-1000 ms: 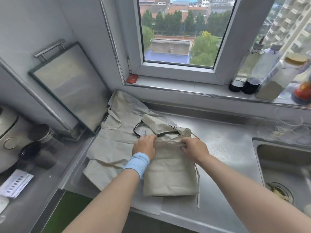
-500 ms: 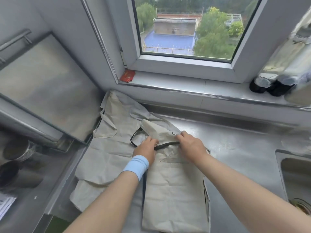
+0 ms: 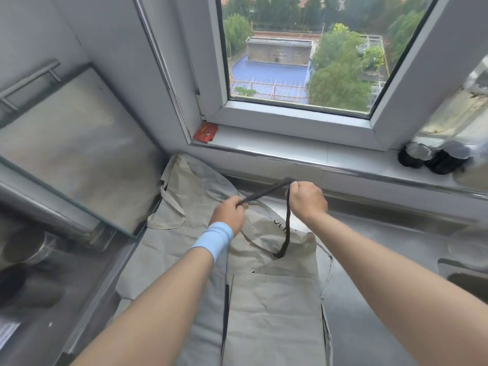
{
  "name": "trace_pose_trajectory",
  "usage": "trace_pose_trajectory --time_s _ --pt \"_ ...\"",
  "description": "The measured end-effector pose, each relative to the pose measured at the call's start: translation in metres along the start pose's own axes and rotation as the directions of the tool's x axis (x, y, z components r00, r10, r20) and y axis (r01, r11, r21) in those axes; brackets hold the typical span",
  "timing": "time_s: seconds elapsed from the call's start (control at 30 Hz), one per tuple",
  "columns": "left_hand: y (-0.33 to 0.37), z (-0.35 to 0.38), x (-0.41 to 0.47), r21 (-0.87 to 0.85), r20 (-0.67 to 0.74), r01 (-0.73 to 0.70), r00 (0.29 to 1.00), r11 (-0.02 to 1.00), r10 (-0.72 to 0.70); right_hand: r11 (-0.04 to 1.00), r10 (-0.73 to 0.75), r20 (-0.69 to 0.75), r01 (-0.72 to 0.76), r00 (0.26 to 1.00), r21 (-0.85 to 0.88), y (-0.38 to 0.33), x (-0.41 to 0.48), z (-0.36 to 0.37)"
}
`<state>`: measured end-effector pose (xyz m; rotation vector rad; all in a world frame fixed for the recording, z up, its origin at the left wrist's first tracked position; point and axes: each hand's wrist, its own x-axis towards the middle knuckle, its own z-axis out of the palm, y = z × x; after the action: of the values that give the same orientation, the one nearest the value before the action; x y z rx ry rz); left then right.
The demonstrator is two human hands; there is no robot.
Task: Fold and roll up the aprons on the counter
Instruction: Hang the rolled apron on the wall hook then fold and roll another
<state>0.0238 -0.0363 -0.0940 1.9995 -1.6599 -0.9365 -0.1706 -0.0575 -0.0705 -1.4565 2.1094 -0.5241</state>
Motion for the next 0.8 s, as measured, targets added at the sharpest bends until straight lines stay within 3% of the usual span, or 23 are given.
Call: trace_pose_trajectory --time_s 0.1,0.17,0.23,0.3,0.33,0.4,0.53,0.6,0.7,0.8 --pt "0.043 -0.031 0.012 -0.388 -0.15 0.004 0.986 0.922 -0.068 0.977 0.021 0.093 -0.04 0.995 0.208 -0.008 0.005 -0.019" --pt "0.068 -0.05 0.02 -0.501 -0.196 -0.025 0.977 0.865 -0.085 0.94 0.013 0.17 -0.069 0.985 0.334 -0.008 0.002 -0.026" --pt "0.086 -0.064 0.028 -0.561 -0.23 -0.056 0.969 0.826 -0.091 0.941 -0.014 0.235 -0.067 0.972 0.331 -0.008 -0.001 -0.028" --pt "0.093 -0.069 0.033 -0.414 -0.279 -0.096 0.96 0.905 -0.026 0.955 -0.036 0.154 -0.011 0.987 0.296 -0.011 0.0 -0.028" --pt "0.095 -0.07 0.031 -0.233 -0.291 -0.108 0.956 0.966 0.037 0.944 -0.051 0.078 0.023 0.996 0.329 -0.015 0.002 -0.03" --pt "0.094 -0.063 0.023 -0.002 -0.225 -0.175 0.959 0.985 0.17 0.883 -0.096 -0.041 0.104 0.995 0.458 -0.029 0.006 -0.036" --pt "0.093 -0.035 0.008 -0.067 0.127 -0.211 0.968 0.975 0.218 0.844 -0.318 -0.197 0.372 0.927 0.386 -0.063 0.009 -0.052" --pt "0.101 -0.023 0.006 -0.03 0.212 -0.193 0.958 0.981 0.195 0.807 -0.426 -0.228 0.482 0.875 0.342 -0.076 0.008 -0.058" --pt "0.116 -0.018 0.017 0.039 0.201 -0.103 0.975 0.994 0.093 0.777 -0.535 -0.208 0.574 0.819 0.26 -0.079 0.013 -0.056" --pt "0.113 -0.027 0.041 -0.129 0.049 -0.047 0.997 0.99 0.054 0.84 -0.53 -0.077 0.535 0.844 0.091 -0.06 0.026 -0.046"
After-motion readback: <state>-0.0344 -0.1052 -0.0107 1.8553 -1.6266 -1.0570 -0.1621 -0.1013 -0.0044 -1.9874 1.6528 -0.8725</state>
